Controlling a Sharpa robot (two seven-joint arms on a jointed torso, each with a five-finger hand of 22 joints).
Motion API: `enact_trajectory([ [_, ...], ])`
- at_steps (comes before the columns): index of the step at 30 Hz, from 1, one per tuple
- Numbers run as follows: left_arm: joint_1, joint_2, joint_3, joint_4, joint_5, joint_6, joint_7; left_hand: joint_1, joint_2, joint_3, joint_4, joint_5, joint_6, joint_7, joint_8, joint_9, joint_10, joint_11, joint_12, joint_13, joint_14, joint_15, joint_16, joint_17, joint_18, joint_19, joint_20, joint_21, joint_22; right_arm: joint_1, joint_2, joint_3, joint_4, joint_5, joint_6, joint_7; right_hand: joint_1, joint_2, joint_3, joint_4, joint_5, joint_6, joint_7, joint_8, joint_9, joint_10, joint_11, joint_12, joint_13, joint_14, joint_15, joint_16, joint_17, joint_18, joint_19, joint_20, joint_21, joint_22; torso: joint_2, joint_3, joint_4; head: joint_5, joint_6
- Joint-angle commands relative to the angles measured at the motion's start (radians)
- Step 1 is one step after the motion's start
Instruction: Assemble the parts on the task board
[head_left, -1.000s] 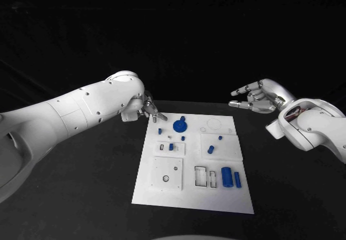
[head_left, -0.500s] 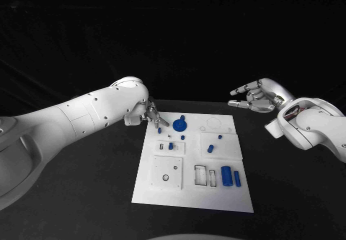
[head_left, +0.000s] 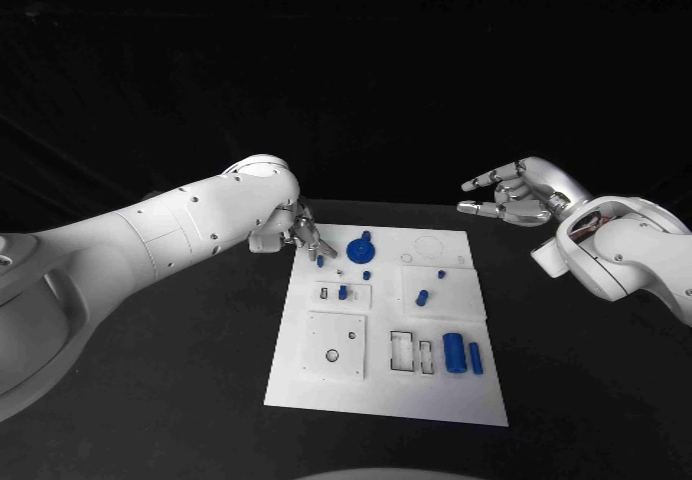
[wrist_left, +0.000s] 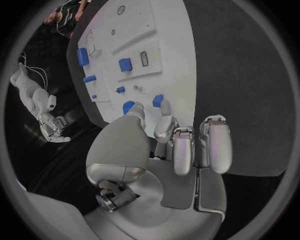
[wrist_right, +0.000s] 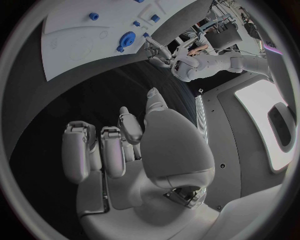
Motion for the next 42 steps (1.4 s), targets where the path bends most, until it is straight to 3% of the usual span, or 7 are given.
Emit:
enact_trajectory([
  [1, -0.002, 0.005, 0.000, -0.002, -0.005, 0.031, 0.000, 0.016, 0.003, -0.006, -0.003, -0.004, 0.006, -0.003, 0.005, -0.001, 0.006, 0.000, 0.004, 0.000, 0.104, -0.005, 0.003, 0.263, -0.003, 0.047, -0.004, 0.004, 0.076, -0.001, 0.002, 0.000, 0.000, -0.003, 0.014, 0.007, -0.008, 0.005, -0.004, -0.001, 0.005, 0.004, 0.000, -0.001, 0.000, -0.003, -0.004, -0.001, -0.001, 0.081, -0.006, -0.007, 0.164, 0.008, -0.002, -0.002, -0.006, -0.001, 0.000, 0.0002, 0.0001, 0.000, 0.000],
  [13, -0.009, 0.012, -0.002, -0.010, -0.005, 0.019, -0.002, 0.090, 0.042, 0.018, -0.015, 0.000, 0.004, -0.003, 0.006, -0.005, 0.006, 0.000, 0.003, -0.002, 0.104, -0.006, 0.003, 0.263, -0.003, 0.046, -0.005, 0.002, 0.076, -0.001, 0.003, 0.000, -0.001, -0.003, 0.016, 0.007, -0.008, 0.006, -0.004, -0.001, 0.006, 0.004, 0.000, -0.001, 0.000, -0.003, -0.004, 0.000, 0.000, 0.081, -0.006, -0.006, 0.165, 0.008, -0.002, -0.002, -0.006, -0.001, 0.001, 0.0006, 0.0000, 0.000, -0.004],
  [33, -0.009, 0.016, -0.002, -0.015, -0.002, -0.013, -0.008, 0.117, 0.071, 0.043, -0.015, 0.001, 0.003, -0.005, 0.007, -0.007, 0.007, -0.001, 0.003, -0.001, 0.104, -0.006, 0.003, 0.263, -0.003, 0.046, -0.005, 0.002, 0.077, -0.001, 0.004, 0.000, 0.000, -0.003, 0.019, 0.006, -0.008, 0.006, -0.004, -0.001, 0.006, 0.004, 0.000, -0.001, 0.000, -0.003, -0.004, 0.000, 0.000, 0.081, -0.006, -0.006, 0.165, 0.008, -0.002, -0.002, -0.006, -0.001, 0.000, 0.0000, 0.0000, -0.003, -0.004],
  [36, -0.009, 0.016, -0.002, -0.015, 0.001, -0.013, -0.008, 0.145, 0.085, 0.068, -0.026, 0.004, 0.001, -0.008, 0.007, -0.008, 0.006, -0.004, 0.002, -0.002, 0.104, -0.009, 0.003, 0.263, -0.002, 0.046, -0.007, 0.001, 0.077, -0.001, 0.004, 0.000, 0.000, -0.003, 0.021, 0.005, -0.008, 0.006, -0.004, -0.001, 0.006, 0.004, 0.000, -0.001, 0.000, -0.003, -0.004, 0.000, 0.000, 0.081, -0.006, -0.006, 0.165, 0.008, -0.002, -0.002, -0.006, -0.001, 0.000, -0.0002, -0.0001, -0.003, -0.005],
  [42, -0.009, 0.016, -0.002, -0.015, 0.010, -0.010, -0.003, 0.253, 0.109, 0.188, -0.089, 0.011, -0.014, -0.015, 0.003, -0.011, 0.001, -0.011, -0.004, -0.006, 0.104, -0.016, 0.003, 0.263, -0.002, 0.046, -0.014, 0.000, 0.078, -0.001, 0.005, 0.000, -0.001, -0.003, 0.025, 0.004, -0.007, 0.008, -0.004, -0.002, 0.006, 0.003, 0.000, -0.001, 0.000, -0.002, -0.004, 0.001, 0.000, 0.082, -0.006, -0.006, 0.165, 0.008, -0.002, -0.002, -0.006, -0.001, 0.000, -0.0002, 0.0001, -0.003, -0.008],
])
